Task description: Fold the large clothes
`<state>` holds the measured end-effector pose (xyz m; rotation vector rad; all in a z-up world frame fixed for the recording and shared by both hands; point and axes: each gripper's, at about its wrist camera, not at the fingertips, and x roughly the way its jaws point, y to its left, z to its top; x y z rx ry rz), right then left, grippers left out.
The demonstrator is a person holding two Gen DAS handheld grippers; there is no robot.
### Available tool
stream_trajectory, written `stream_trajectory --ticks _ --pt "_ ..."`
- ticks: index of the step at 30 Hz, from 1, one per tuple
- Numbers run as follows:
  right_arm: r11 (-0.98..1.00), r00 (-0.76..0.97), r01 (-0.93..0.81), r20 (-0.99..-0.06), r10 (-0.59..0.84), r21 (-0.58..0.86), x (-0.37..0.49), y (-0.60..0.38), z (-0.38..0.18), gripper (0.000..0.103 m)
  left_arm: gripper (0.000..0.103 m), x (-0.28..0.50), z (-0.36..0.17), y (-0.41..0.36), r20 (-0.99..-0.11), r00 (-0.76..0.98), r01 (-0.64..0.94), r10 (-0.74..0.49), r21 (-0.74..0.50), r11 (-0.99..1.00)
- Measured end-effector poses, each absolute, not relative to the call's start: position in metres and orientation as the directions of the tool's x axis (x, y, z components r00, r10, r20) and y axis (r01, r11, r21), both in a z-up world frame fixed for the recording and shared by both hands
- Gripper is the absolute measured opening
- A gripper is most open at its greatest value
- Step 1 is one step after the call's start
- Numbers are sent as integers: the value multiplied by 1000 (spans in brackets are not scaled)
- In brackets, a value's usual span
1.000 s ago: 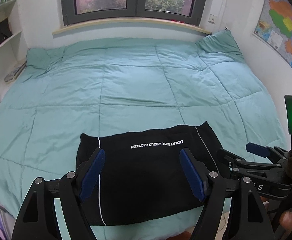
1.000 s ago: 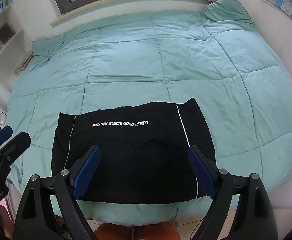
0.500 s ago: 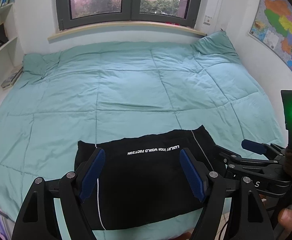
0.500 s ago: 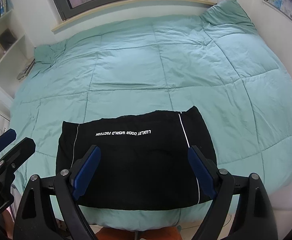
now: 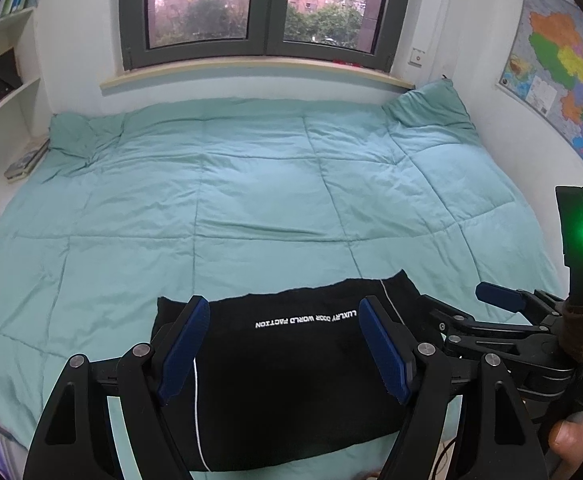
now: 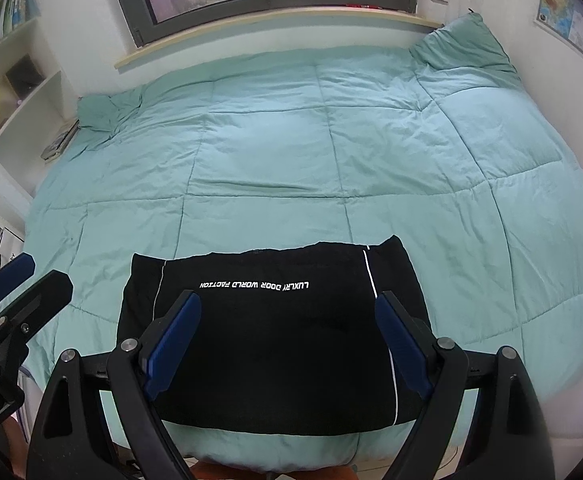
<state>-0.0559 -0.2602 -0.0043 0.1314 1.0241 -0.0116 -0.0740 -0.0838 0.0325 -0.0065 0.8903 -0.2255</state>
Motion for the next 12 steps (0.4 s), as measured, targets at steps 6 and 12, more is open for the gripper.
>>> stream_trajectory --ticks 6,12 --pt "993 520 58 -852 58 103 -49 -258 -6 89 78 -71 33 -84 -763 624 171 -170 -78 982" --pt "993 512 53 -857 60 101 -46 -256 -10 89 78 -73 39 -89 -725 680 162 -107 6 987"
